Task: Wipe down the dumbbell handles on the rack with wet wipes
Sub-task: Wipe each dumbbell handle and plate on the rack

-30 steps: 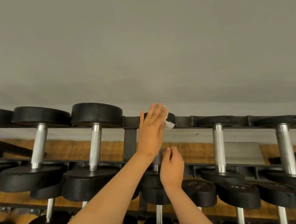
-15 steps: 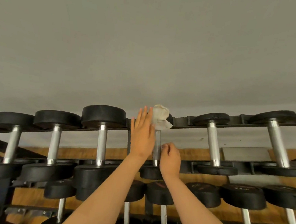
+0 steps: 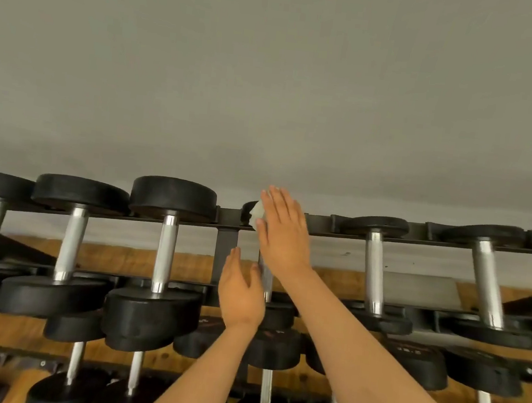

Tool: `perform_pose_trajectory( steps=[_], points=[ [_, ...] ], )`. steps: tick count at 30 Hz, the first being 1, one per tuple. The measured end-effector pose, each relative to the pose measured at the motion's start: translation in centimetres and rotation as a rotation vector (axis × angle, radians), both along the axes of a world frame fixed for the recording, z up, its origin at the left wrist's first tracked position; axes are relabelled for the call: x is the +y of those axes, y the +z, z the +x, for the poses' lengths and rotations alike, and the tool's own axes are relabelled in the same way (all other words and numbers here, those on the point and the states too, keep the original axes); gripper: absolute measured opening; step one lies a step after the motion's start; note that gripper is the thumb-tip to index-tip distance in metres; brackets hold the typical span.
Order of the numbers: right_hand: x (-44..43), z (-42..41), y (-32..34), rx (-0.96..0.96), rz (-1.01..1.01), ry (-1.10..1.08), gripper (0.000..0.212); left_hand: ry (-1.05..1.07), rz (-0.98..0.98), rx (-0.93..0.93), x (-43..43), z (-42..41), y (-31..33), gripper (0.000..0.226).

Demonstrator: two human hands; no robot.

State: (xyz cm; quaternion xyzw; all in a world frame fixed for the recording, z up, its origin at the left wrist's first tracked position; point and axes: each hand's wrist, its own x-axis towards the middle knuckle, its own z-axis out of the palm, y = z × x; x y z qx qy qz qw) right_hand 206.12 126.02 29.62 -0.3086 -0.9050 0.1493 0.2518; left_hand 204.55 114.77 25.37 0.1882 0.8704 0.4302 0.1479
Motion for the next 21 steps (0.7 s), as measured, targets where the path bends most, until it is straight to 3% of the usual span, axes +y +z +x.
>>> perform_pose_trajectory(
  steps=[2, 5, 7, 11, 21],
  points=[
    [0.5, -0.7, -1.2, -0.079, -0.017, 0.03, 0.054, 0.016, 0.005, 0.002, -0.2, -0.1, 0.0, 0.054],
    [0.6, 1.1, -2.8, -0.044, -0.058, 0.028, 0.059, 0.009, -0.009, 0.011, -0.1, 0.0, 0.0, 0.05],
    [-0.2, 2.8, -3.8, 0.017, -0.21, -0.026, 0.059, 0.002, -0.006, 0.008, -0.1, 0.0, 0.1, 0.05],
    [0.6, 1.7, -3.1, 0.232, -0.707, -0.066, 0.059, 0.003, -0.01, 0.01, -0.1, 0.0, 0.3, 0.049],
    [1.3, 2.0, -3.0, 0.335, -1.071, -0.012, 0.061, 0.011, -0.023, -0.004, 0.0, 0.1, 0.1, 0.045]
  ],
)
